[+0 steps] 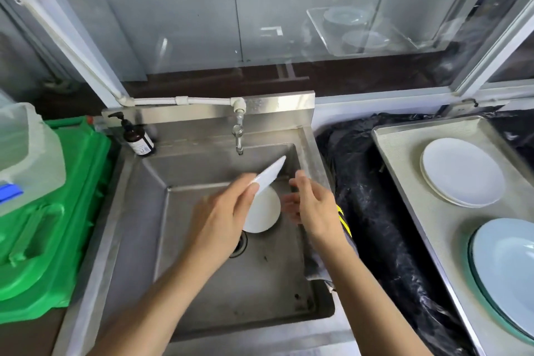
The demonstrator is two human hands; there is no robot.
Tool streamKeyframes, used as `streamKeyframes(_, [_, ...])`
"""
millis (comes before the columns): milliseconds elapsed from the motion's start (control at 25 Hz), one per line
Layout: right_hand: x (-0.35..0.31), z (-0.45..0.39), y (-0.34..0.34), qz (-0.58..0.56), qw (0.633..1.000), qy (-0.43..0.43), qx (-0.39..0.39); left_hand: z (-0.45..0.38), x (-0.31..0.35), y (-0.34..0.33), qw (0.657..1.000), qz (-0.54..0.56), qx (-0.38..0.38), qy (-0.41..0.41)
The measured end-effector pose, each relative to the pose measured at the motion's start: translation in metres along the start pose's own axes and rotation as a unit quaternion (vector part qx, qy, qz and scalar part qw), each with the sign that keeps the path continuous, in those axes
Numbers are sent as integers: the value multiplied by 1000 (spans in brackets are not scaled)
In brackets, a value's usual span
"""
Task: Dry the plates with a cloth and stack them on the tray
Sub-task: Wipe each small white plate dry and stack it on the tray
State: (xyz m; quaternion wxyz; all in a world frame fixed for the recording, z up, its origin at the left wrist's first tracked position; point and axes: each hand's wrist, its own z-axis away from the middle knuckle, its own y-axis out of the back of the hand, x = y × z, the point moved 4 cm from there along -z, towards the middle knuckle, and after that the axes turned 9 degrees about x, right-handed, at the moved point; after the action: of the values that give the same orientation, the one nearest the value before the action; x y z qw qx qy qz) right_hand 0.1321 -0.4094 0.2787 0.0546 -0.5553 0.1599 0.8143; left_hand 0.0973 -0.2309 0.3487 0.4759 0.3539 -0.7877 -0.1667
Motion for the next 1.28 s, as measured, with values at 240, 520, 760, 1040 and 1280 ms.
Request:
streamKeyframes(240, [-24, 0, 4, 89, 995, 13, 31, 28, 13, -18, 975, -93, -66, -190])
streamKeyframes(520, [0, 7, -3, 118, 990, 35, 72, 53, 1, -6, 980, -68, -81, -171])
streamKeyframes(760, [-3, 22, -2, 41, 991, 62, 107, 39, -32, 42, 998, -63, 17, -7])
streamKeyframes(1040, [-3, 51, -8, -34, 992, 35, 115, 13, -97, 56, 945, 81, -36, 316])
streamKeyframes(1280, [4, 62, 1, -26, 986, 33, 160, 6, -94, 55, 911, 181, -43, 368])
